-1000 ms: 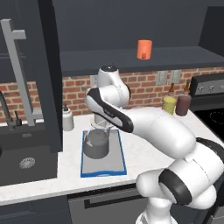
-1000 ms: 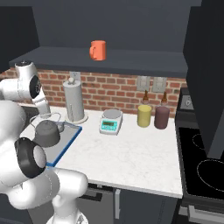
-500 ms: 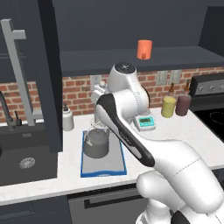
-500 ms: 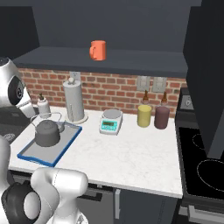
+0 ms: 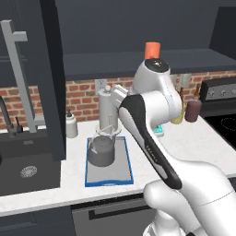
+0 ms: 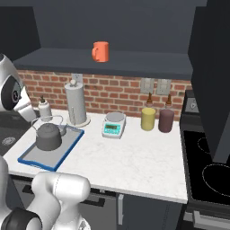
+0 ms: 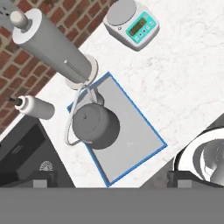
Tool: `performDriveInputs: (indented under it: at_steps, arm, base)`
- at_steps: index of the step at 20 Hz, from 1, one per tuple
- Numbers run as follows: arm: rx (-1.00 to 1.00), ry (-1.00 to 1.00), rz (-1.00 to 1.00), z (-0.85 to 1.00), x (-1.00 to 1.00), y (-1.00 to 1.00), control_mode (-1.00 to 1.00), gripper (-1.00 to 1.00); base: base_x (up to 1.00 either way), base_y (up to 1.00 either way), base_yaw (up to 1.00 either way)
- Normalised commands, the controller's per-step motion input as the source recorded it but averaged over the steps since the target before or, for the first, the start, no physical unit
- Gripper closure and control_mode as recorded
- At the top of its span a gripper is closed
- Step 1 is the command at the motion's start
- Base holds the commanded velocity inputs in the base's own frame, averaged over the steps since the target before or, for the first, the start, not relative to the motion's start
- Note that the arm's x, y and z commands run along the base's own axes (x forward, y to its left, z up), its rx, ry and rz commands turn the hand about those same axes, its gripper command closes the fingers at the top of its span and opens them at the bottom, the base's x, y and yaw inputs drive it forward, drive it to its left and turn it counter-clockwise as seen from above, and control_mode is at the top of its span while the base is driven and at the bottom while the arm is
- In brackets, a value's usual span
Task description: Pick the kettle from the counter and place it on the tray. Then pick the mug from the cabinet and place it on the tray. Then close the cabinet doors.
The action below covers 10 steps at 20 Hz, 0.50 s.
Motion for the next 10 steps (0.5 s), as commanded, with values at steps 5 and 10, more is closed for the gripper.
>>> performDriveInputs:
  at_steps: [5,10]
  arm:
    - [0.00,-0.03,0.11,0.04,-0.14,-0.41,-1.00,-1.00]
    - [-0.02,-0.09,0.22,0.30,-0.27,-0.67,-1.00,-1.00]
  base:
    - [0.00,0.00,0.00]
    - [0.00,0.00,0.00]
